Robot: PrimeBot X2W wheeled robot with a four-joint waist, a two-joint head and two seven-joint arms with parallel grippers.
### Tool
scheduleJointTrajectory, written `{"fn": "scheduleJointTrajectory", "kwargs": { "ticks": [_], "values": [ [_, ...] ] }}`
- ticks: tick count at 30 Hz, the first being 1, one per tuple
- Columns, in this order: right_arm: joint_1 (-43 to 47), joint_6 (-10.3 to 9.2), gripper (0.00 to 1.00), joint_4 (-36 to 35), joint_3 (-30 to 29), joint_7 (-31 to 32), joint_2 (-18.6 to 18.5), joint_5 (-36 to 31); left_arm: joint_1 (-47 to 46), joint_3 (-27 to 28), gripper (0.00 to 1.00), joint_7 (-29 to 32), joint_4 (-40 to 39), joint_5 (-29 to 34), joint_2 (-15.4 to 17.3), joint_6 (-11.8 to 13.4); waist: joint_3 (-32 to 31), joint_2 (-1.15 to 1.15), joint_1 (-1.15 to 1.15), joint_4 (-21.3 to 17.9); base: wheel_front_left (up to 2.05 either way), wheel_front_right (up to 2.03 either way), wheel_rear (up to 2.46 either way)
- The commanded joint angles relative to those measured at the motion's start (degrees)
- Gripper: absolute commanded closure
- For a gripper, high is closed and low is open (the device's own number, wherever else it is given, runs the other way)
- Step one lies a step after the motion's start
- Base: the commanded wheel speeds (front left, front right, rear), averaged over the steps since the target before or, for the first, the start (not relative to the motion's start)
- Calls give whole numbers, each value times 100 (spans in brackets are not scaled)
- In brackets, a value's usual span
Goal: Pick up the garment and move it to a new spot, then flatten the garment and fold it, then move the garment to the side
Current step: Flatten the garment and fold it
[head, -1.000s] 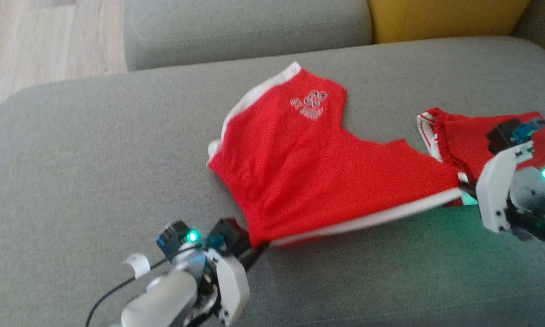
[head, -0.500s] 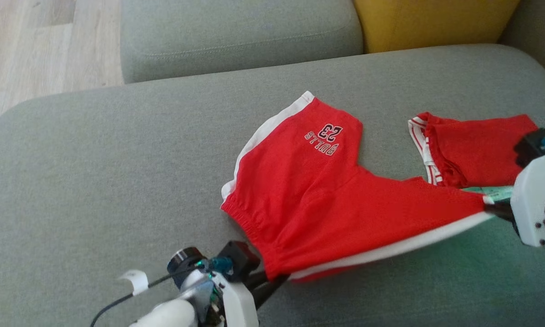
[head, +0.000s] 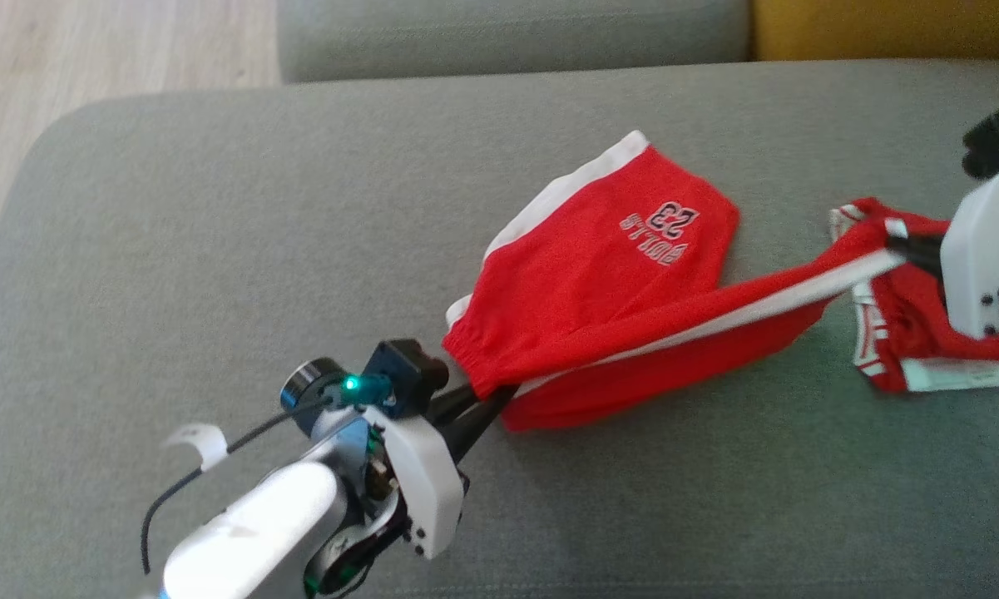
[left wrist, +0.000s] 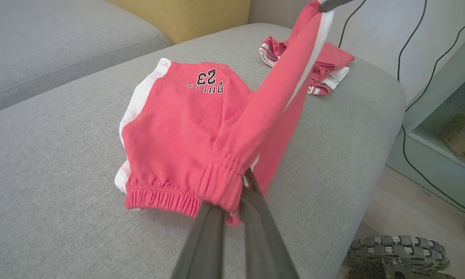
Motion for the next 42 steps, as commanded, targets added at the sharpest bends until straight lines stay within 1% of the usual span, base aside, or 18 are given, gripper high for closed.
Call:
{"fn": "scheduleJointTrajectory", "kwargs": {
  "ticks": [1, 4, 5, 10, 11, 17, 23, 30, 31, 32, 38, 42],
  "values": [
    [-247, 10, 100, -38, -115, -98, -33, -108, -372, 310, 100, -67, -164, -77, 44, 38, 207, 0, 0, 221, 0, 0, 0],
    [-505, 10, 100, 129, -107, -170, 76, -284, -506, 365, 100, -99, -99, -132, -52, 15, 387, 0, 0, 421, 0, 0, 0],
    [-707, 10, 100, 253, -77, -275, 118, -439, -620, 375, 100, -110, -14, -141, -145, -4, 524, 0, 0, 565, 0, 0, 0],
    [-1248, 10, 100, 594, 76, -681, 222, -819, -974, 363, 100, -195, 311, -139, -479, -88, 903, 0, 0, 924, 0, 0, 0],
    [-1248, 10, 100, 594, 76, -681, 222, -819, -974, 363, 100, -195, 311, -139, -479, -88, 903, 0, 0, 924, 0, 0, 0],
    [-1904, 10, 100, 1066, 352, -1165, 405, -1163, -1399, 342, 100, -367, 894, -65, -841, -157, 1304, 0, 0, 1253, 0, 0, 0],
    [-2419, 10, 100, 1624, 717, -1457, 558, -1376, -1737, 287, 100, -586, 1488, -5, -1153, -240, 1629, 0, 0, 1448, 0, 0, 0],
    [-2855, 10, 100, 2269, 1068, -1784, 732, -1542, -2100, 237, 100, -845, 2117, 32, -1447, -322, 1921, 0, 0, 1530, 0, 0, 0],
    [-2911, 10, 72, 2365, 1103, -1861, 757, -1589, -2141, 248, 55, -891, 2212, 41, -1478, -307, 1946, 0, 0, 1533, 0, 0, 0],
    [-2963, 10, 0, 2482, 1101, -1952, 795, -1620, -2186, 254, 0, -950, 2300, 66, -1505, -286, 1970, 0, 0, 1530, 0, 0, 0],
    [-3045, 10, 0, 3125, 1202, -2284, 1099, -1742, -2321, 242, 0, -1263, 2754, 135, -1626, -241, 1925, 0, 0, 1449, 0, 0, 0],
    [-3009, 10, 0, 3560, 1145, -2519, 1239, -1741, -2310, 322, 0, -1496, 2964, 130, -1633, -121, 1739, 0, 0, 1310, 0, 0, 0]
  ]
}}
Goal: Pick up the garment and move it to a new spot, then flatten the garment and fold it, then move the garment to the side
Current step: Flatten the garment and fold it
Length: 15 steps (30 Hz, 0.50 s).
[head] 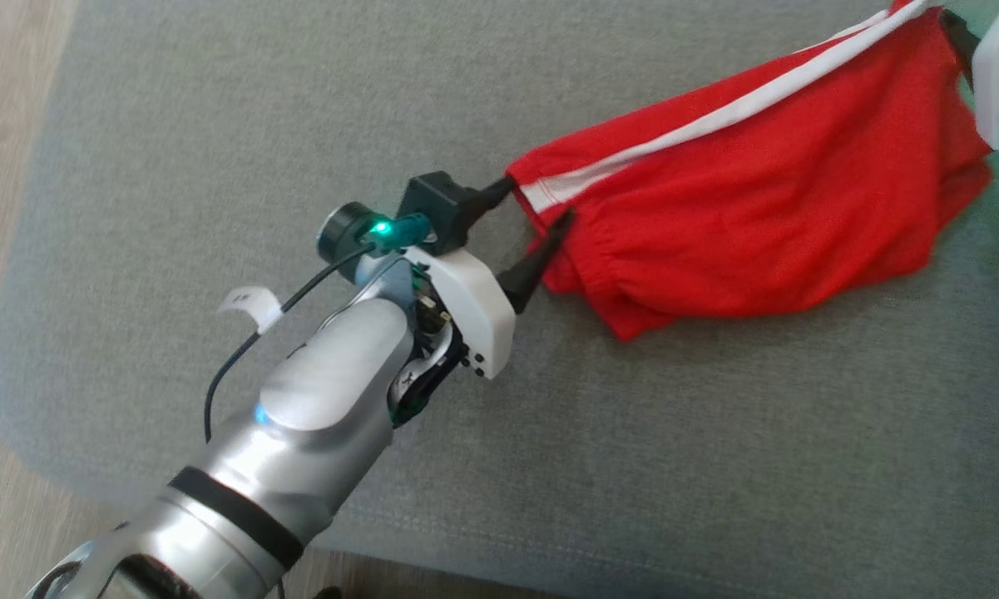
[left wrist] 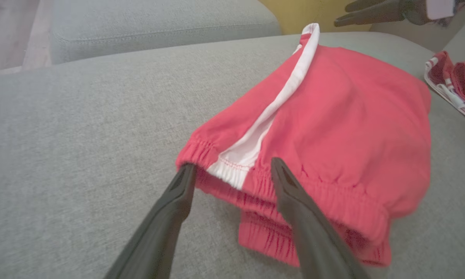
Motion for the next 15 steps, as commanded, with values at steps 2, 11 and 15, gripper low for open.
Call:
{"fn": "scheduleJointTrajectory", "kwargs": {
  "ticks": [2, 11, 15],
  "values": [
    [-10, 10, 0, 146, -101, -216, 60, 3, -202, 237, 0, -171, -25, 11, 109, 140, -209, 0, -1, -171, 0, 0, 0],
    [373, 10, 0, 550, -396, -1043, 315, 276, 110, 564, 0, -425, 110, -158, 343, 533, -838, 0, -1, -675, 0, 0, 0],
    [536, 10, 0, 450, -536, -1539, 389, 425, 260, 738, 0, -507, 48, -249, 406, 710, -1063, 0, -1, -831, 0, 0, 0]
  ]
}}
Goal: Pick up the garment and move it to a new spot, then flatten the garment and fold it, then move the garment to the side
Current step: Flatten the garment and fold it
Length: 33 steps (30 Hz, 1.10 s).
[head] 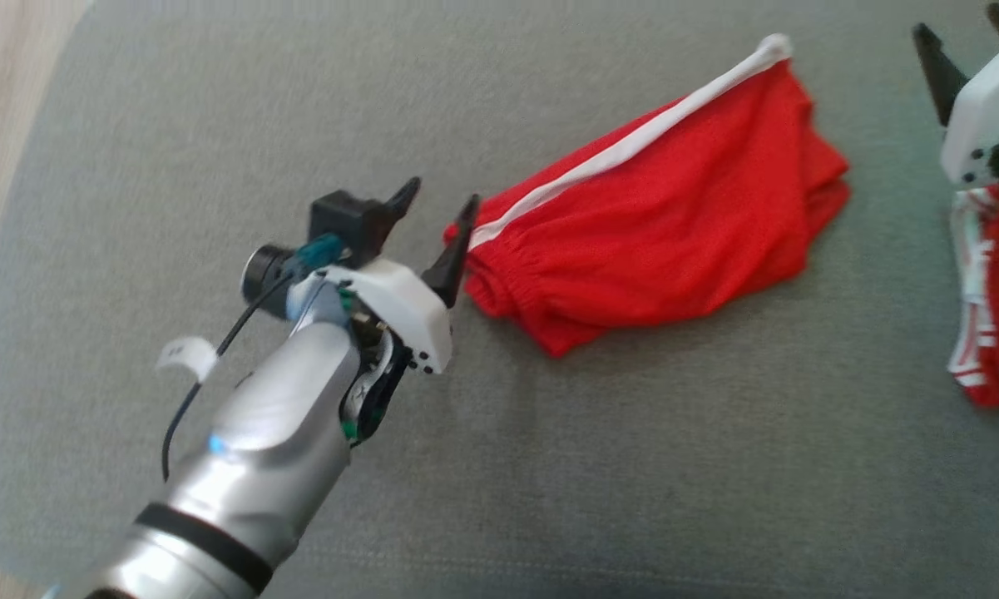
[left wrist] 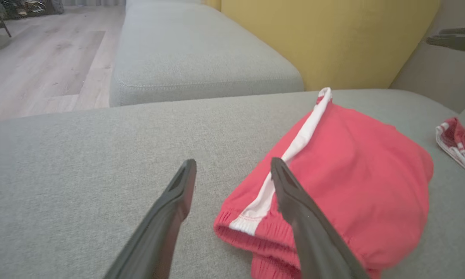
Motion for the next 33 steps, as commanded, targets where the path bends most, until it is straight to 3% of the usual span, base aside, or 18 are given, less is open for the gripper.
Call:
{"fn": "scheduleJointTrajectory", "kwargs": {
  "ticks": [1, 10, 17, 24, 29, 33],
  "values": [
    [55, 10, 0, -156, -35, -142, 10, 44, -114, 221, 0, -75, -183, -33, 168, 50, -229, 0, 0, -210, 0, 0, 0],
    [984, 10, 0, -643, -443, -1438, 104, 307, 752, 962, 0, -205, -912, -19, 338, 624, -866, 0, 0, -665, 0, 0, 0],
    [1994, 10, 0, -1149, -1036, -1840, 199, -31, 1856, 1811, 0, -208, -1862, 504, 313, 889, -1168, 0, 0, -985, 0, 0, 0],
    [3323, 10, 0, -2471, -2591, -1861, 417, -1126, 2877, 2617, 0, -209, -2508, 1054, -5, 681, -1254, 0, 0, -1189, 0, 0, 0],
    [4455, 10, 0, -3453, -3637, -1862, 950, -2001, 3386, 3032, 0, -209, -2800, 1522, -221, 435, -1291, 0, 0, -1241, 0, 0, 0],
    [5174, 10, 0, -4008, -4116, -1842, 1423, -2652, 3706, 3233, 0, -209, -2959, 1868, -355, 279, -1314, 0, 0, -1259, 0, 0, 0]
  ]
}}
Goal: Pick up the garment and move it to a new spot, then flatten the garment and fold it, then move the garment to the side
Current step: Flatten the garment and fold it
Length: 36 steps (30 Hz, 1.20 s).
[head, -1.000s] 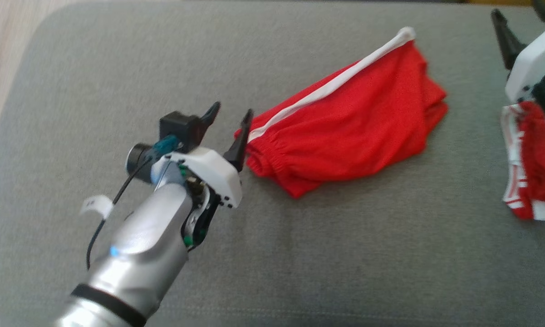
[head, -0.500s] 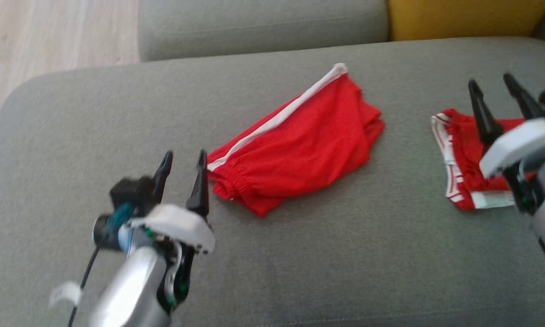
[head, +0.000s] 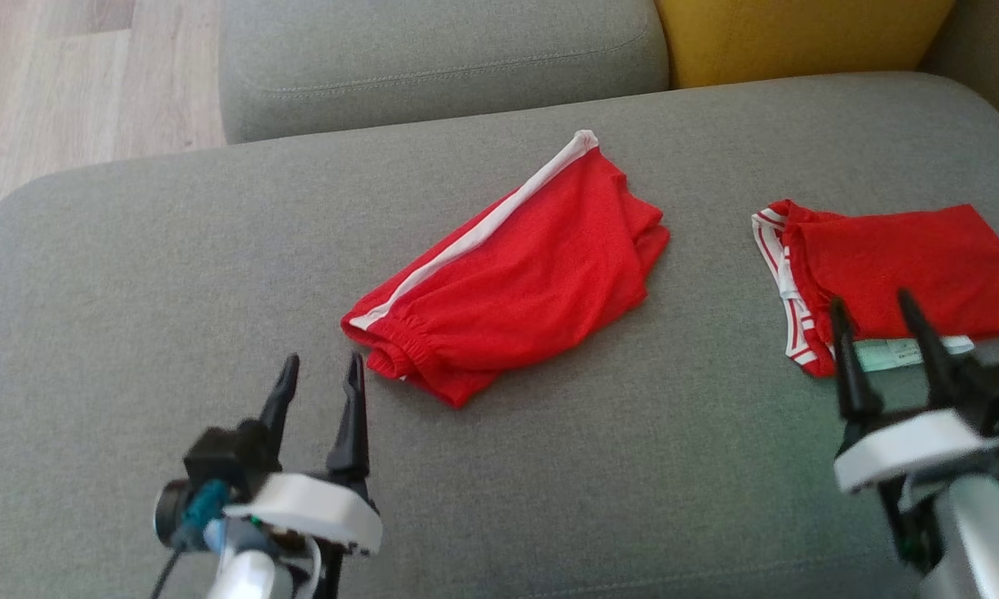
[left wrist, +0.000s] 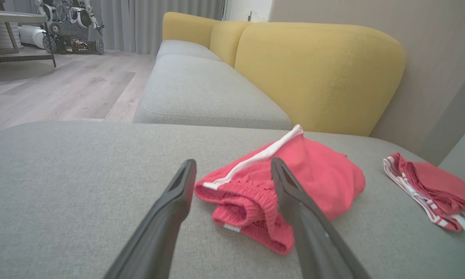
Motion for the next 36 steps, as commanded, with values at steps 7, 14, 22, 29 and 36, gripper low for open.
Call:
{"fn": "scheduleJointTrajectory", "kwargs": {
  "ticks": [7, 14, 22, 29, 36],
  "values": [
    [476, 10, 0, -932, -379, 303, 481, -657, 12, 314, 0, -70, -244, 267, -92, -190, 70, 0, 0, 90, 0, 0, 0],
    [448, 10, 0, -1153, -503, 637, 687, -571, -193, 154, 0, -70, -292, 177, -96, -193, 352, 0, 0, 342, 0, 0, 0],
    [-311, 10, 0, -713, -1007, 1545, 1104, 913, -431, -56, 0, -70, -216, 149, -96, -194, 877, 0, 0, 848, 0, 0, 0],
    [-1426, 10, 0, 444, -1971, 2596, 1199, 1878, -617, -302, 0, -70, -207, 64, -97, -196, 1223, 0, 0, 1330, 0, 0, 0],
    [-2510, 10, 0, 1785, -2766, 3319, 1208, 1974, -743, -615, 0, -70, -227, -46, -97, -138, 1440, 0, 0, 1725, 0, 0, 0]
  ]
}}
